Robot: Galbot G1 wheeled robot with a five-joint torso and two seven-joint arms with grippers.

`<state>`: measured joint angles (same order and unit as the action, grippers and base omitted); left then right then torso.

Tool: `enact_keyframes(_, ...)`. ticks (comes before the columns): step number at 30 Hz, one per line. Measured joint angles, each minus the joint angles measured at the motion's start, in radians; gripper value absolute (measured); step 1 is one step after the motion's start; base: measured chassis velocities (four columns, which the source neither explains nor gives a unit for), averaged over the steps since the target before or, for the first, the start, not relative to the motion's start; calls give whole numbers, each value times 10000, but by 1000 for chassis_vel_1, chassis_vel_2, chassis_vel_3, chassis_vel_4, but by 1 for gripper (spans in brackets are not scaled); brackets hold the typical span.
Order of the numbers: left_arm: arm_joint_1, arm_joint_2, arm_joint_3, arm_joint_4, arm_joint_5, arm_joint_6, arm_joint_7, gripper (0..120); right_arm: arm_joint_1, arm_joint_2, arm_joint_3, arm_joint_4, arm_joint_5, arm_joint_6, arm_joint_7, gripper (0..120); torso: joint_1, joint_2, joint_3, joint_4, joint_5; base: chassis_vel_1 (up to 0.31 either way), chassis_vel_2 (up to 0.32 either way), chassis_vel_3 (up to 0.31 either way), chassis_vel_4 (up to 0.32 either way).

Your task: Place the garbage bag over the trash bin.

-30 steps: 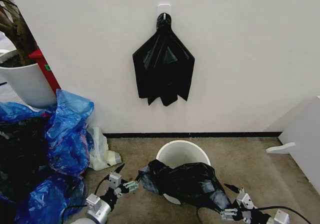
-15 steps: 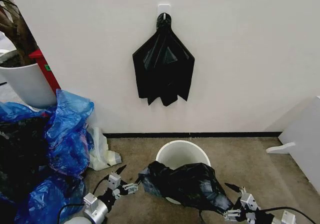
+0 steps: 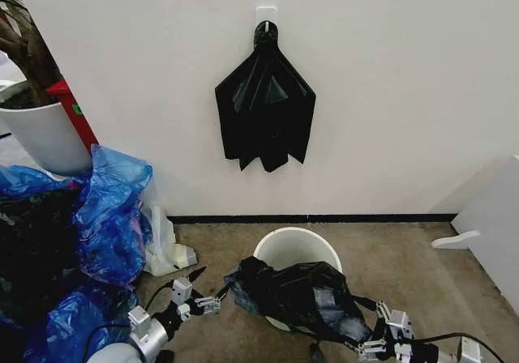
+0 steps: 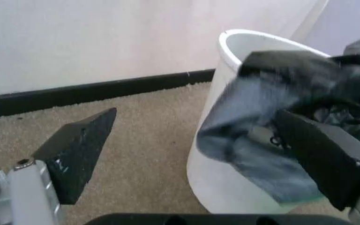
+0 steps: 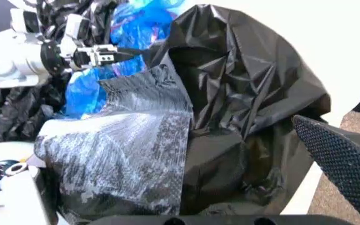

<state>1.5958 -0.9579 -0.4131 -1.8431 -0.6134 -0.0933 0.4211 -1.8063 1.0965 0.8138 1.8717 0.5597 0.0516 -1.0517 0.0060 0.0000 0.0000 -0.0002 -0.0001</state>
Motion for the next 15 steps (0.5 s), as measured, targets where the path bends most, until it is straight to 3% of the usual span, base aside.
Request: enact_keyframes(15, -89, 82, -544, 246, -339, -24, 508, 100, -121, -3, 106, 9, 1279, -704, -202, 100, 0, 0, 0, -2, 1, 0, 0, 0, 0)
